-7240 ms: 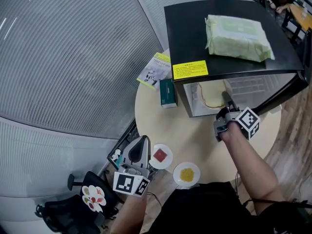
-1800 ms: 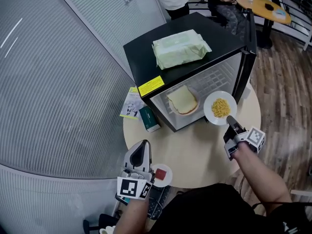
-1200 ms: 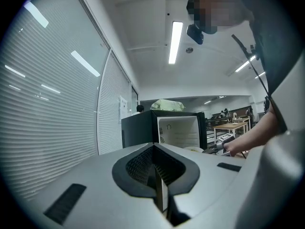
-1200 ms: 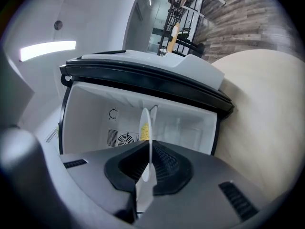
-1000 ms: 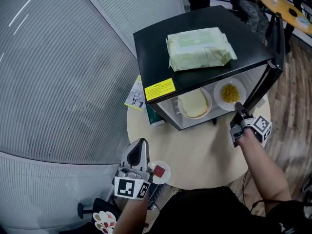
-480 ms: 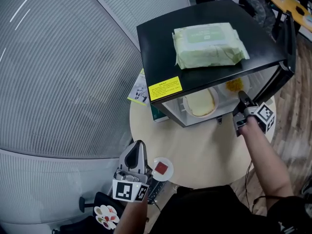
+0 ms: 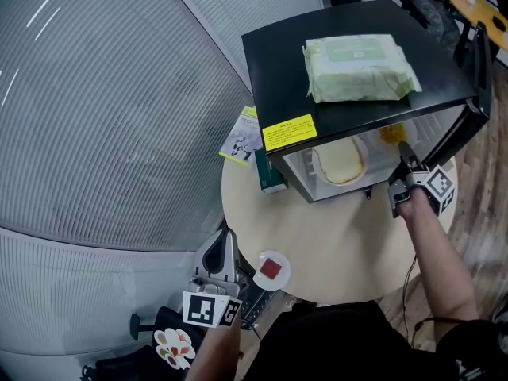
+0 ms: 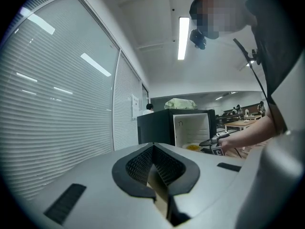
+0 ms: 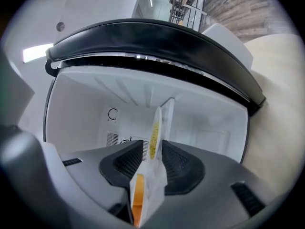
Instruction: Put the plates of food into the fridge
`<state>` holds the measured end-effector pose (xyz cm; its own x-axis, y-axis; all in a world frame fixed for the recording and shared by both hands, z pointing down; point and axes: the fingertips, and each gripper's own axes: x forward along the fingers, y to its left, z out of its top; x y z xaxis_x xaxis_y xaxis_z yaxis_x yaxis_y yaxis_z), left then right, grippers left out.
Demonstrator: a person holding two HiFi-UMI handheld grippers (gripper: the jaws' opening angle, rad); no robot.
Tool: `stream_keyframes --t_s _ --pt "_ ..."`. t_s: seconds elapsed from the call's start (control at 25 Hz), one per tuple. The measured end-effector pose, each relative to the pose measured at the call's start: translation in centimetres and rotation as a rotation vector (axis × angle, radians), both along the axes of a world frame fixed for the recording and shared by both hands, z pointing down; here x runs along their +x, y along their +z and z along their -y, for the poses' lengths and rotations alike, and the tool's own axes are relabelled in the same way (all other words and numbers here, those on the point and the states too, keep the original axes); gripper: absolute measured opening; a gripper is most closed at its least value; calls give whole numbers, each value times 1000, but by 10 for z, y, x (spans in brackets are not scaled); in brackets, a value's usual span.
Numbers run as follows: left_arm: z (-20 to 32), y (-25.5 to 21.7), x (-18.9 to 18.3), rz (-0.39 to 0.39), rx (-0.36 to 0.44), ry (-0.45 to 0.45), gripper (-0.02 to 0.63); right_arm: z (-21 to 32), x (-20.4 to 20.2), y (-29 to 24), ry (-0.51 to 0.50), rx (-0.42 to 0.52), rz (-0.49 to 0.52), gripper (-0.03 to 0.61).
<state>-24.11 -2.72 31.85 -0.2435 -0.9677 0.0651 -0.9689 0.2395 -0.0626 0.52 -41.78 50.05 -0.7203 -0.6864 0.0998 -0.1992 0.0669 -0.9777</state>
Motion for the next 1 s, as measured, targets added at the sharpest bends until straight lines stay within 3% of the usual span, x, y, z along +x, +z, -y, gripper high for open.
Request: stream_keyframes --t_s 0.2,0.4,0.64,1.0 --pt "-16 -4 -8 -10 17 24 3 -18 8 -8 8 25 18 123" --pt "-32 -2 -18 -29 6 135 3 -59 26 -18 48 60 -17 123" --pt "-65 -13 -47 -30 79 218 3 -140 18 -6 49 27 -29 123" --pt "-145 16 -116 -107 74 215 3 -280 -27 30 39 -11 -95 123"
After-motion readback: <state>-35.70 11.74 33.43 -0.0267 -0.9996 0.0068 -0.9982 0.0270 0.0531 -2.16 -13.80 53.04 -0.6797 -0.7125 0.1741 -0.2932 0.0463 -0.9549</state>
